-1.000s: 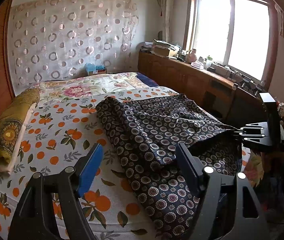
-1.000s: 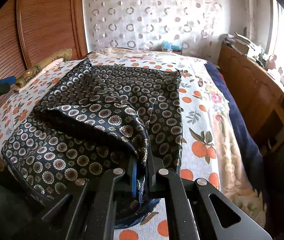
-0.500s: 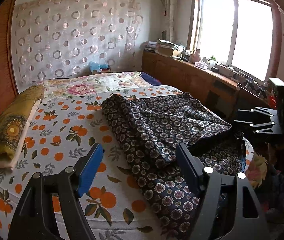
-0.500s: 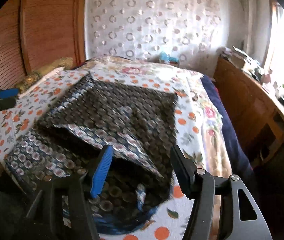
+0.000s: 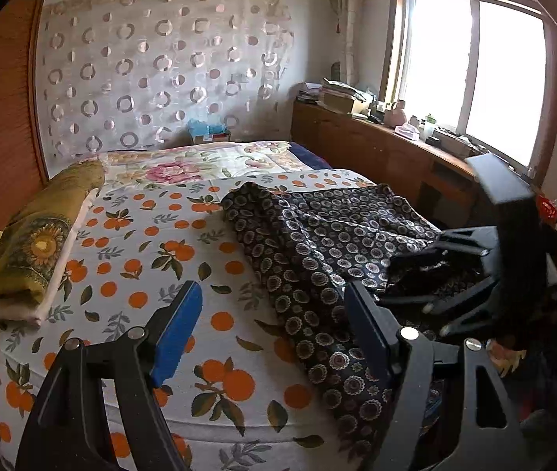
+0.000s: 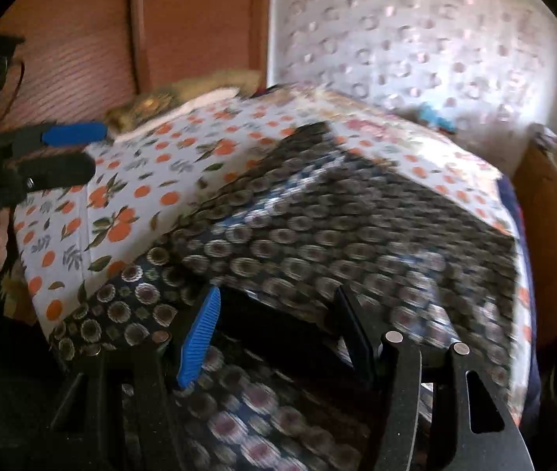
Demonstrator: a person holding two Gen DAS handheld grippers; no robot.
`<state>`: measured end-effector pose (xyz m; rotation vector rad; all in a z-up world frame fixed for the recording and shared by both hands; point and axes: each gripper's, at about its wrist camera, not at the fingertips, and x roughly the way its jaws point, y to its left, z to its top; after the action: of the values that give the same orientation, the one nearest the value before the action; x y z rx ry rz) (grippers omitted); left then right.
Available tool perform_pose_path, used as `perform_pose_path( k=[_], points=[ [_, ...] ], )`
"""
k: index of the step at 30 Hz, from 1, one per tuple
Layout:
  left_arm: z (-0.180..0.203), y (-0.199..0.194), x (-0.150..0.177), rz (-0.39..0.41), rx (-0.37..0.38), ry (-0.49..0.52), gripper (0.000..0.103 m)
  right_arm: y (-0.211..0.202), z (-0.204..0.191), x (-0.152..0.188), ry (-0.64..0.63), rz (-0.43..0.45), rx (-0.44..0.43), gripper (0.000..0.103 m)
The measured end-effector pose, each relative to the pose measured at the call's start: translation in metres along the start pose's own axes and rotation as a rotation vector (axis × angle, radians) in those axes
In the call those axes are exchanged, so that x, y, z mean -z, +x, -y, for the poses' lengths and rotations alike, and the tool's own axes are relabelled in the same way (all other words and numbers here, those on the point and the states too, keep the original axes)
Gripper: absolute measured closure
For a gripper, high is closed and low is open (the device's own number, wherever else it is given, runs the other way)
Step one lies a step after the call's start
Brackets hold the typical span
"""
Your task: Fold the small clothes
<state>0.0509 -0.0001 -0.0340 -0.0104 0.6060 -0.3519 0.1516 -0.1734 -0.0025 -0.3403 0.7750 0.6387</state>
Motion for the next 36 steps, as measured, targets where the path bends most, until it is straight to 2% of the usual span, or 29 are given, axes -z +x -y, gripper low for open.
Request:
perform_pose_path(
  k=[5, 13, 15, 16, 17, 23, 27, 36],
  points=[
    [-0.002, 0.0, 0.001, -0.002, 0.001, -0.002, 0.027, 0.025, -0.007, -0.011, -0.074, -0.056, -0.024, 0.041],
    [0.002, 0.004, 0.003, -0.013, 0.008, 0.003, 0.027, 0.045, -0.004, -0.021, -0.078, -0.07, -0.006, 0.043],
    [0.003, 0.004, 0.003, -0.013, 0.009, 0.005, 0.027, 0.046, -0.005, -0.02, -0.067, -0.05, -0.009, 0.064],
    [0.004, 0.004, 0.003, -0.013, 0.008, 0.005, 0.027, 0.046, -0.004, -0.02, -0.063, -0.037, 0.011, 0.092],
    [0.004, 0.004, 0.003, -0.013, 0.007, 0.005, 0.027, 0.043, -0.001, -0.021, -0.05, -0.008, 0.032, 0.096],
    [0.004, 0.004, 0.003, -0.014, 0.008, 0.004, 0.027, 0.013, 0.038, -0.031, 0.075, 0.109, 0.063, 0.096],
    [0.007, 0.003, 0.003, -0.016, 0.012, 0.007, 0.027, -0.002, 0.072, -0.039, 0.144, 0.141, 0.137, 0.096],
    [0.011, 0.005, 0.004, -0.027, 0.016, 0.014, 0.027, 0.01, 0.148, -0.056, 0.27, 0.097, 0.283, 0.096]
  ],
)
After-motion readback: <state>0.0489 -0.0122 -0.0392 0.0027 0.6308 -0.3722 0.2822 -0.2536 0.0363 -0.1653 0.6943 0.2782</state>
